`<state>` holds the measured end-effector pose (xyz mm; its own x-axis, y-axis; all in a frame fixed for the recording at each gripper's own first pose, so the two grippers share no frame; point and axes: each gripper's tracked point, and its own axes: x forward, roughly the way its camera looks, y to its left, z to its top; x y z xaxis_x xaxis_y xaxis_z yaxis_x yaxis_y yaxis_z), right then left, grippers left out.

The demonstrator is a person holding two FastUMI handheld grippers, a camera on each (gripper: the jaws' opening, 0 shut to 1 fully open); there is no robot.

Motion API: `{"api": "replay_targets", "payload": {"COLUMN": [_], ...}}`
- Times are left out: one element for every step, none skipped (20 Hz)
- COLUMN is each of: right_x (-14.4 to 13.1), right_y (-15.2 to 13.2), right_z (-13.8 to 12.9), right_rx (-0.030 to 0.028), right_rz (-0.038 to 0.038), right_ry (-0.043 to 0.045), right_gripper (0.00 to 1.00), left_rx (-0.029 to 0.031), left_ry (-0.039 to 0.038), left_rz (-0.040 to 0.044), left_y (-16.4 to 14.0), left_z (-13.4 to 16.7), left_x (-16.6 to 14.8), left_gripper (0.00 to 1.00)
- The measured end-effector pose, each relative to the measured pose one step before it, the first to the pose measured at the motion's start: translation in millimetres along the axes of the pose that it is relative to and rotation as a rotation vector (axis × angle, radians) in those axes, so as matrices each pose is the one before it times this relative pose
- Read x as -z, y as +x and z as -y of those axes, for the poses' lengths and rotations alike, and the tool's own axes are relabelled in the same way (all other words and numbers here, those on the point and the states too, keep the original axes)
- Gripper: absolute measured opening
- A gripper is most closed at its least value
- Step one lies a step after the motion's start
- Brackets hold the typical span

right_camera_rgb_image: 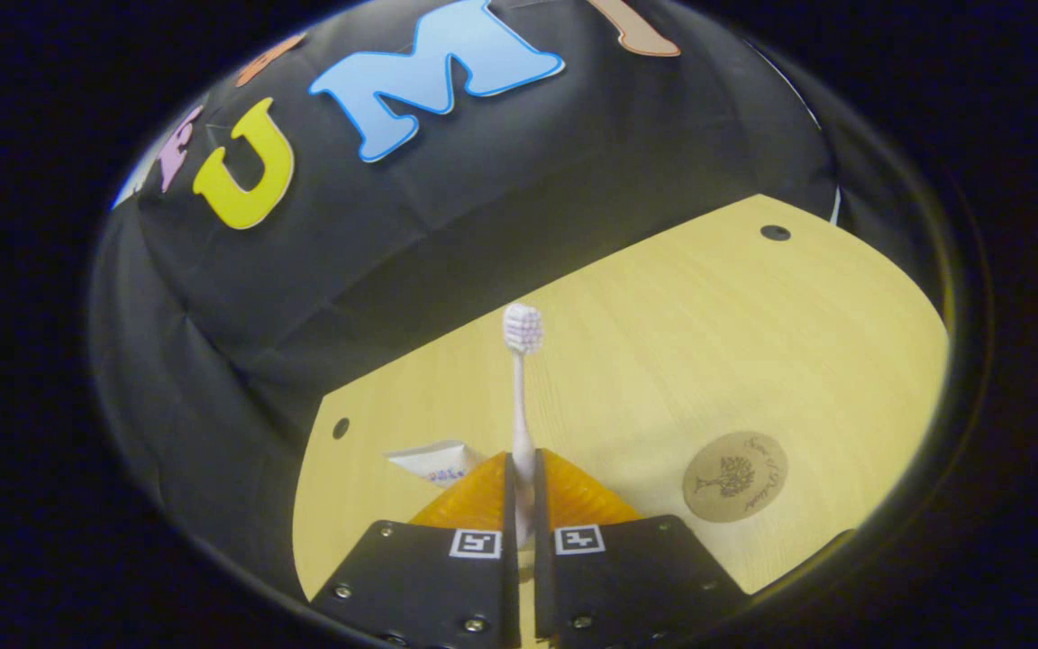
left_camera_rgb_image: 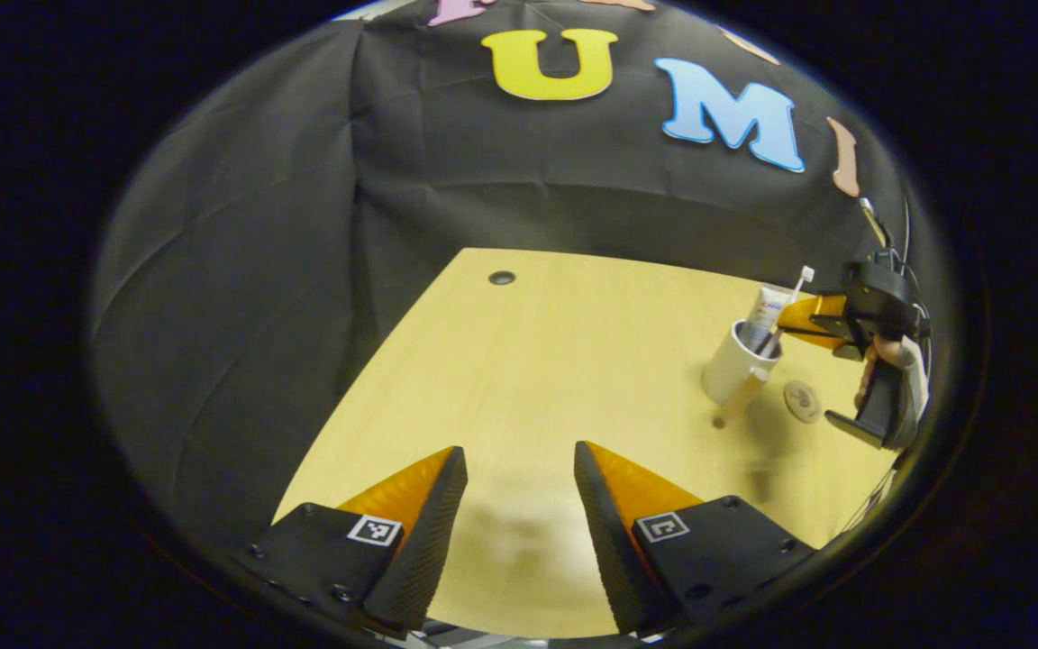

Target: Put the toothbrush and toothpaste on the desktop into the cup, then pick up the cup and place it on the coaster on the desktop.

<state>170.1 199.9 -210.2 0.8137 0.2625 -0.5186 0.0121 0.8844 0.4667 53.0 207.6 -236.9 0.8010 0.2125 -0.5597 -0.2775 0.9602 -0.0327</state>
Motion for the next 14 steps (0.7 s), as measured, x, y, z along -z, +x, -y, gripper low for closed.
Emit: {"api": "replay_targets", "payload": {"right_x": [6.67,4.64,4.82,4.99,3.54,2.38,-0.34,-0.66,-2.02,-2.18,-2.22,-0.87,-2.73,-0.96], "right_y": [-6.55,-5.87,-4.62,-3.17,-3.11,-4.37,-5.27,-5.36,-6.25,-6.01,-6.65,-6.71,-6.58,-6.25], "right_z": [1.16,0.63,-0.17,-0.78,-1.94,1.24,1.49,-0.6,0.6,1.2,4.3,5.13,7.9,7.48], "right_rx": [-0.00439,-0.00294,-0.00376,-0.00963,-0.01116,-0.0027,-0.0033,-0.00589,-0.00483,-0.00538,0.00054,0.00153,0.0076,0.00879], "right_rz": [-0.00654,-0.00091,-0.0085,-0.00614,-0.01224,-0.00638,0.00087,0.00335,0.00459,0.0053,0.00619,0.00238,0.00589,0.00536], "right_ry": [-0.0211,-0.01307,-0.00617,-0.00084,-0.00102,-0.00336,-0.00392,-0.00128,-0.00082,-0.00302,-0.00207,-0.00051,0.00383,0.00639], "right_gripper": [0.09,0.09,0.09,0.1,0.1,0.1,0.1,0.1,0.1,0.1,0.1,0.1,0.1,0.1], "left_rx": [0.02696,0.03009,0.03334,0.03529,0.0381,0.03929,0.03882,0.03675,0.03714,0.03506,0.03483,0.02899,0.02044,0.02064], "left_ry": [0.0201,0.02255,0.02403,0.02487,0.02449,0.02332,0.02165,0.02119,0.02009,0.01834,0.0147,0.01082,0.00876,0.00729], "left_rz": [0.00135,0.0028,0.00181,0.00193,0.00231,-0.0006,-0.00455,-0.0064,-0.01144,-0.01226,-0.01441,-0.01897,-0.02353,-0.02043], "left_y": [4.39,5.36,7.18,7.13,5.84,6.29,7.93,12.08,13.54,13.07,11.83,10.65,10.24,11.27], "left_z": [15.84,16.58,15.58,15.24,14.48,13.78,14.65,11.52,10.16,6.78,4.43,2.38,-1.21,-1.65], "left_x": [-5.16,-4.65,-5.65,-6.11,-5.92,-5.87,-5.54,-4.86,-2.24,-3.24,-3.85,-3.16,-2.72,-2.59], "left_gripper": [0.8,0.8,0.8,0.8,0.8,0.8,0.8,0.8,0.8,0.8,0.8,0.8,0.8,0.8]}}
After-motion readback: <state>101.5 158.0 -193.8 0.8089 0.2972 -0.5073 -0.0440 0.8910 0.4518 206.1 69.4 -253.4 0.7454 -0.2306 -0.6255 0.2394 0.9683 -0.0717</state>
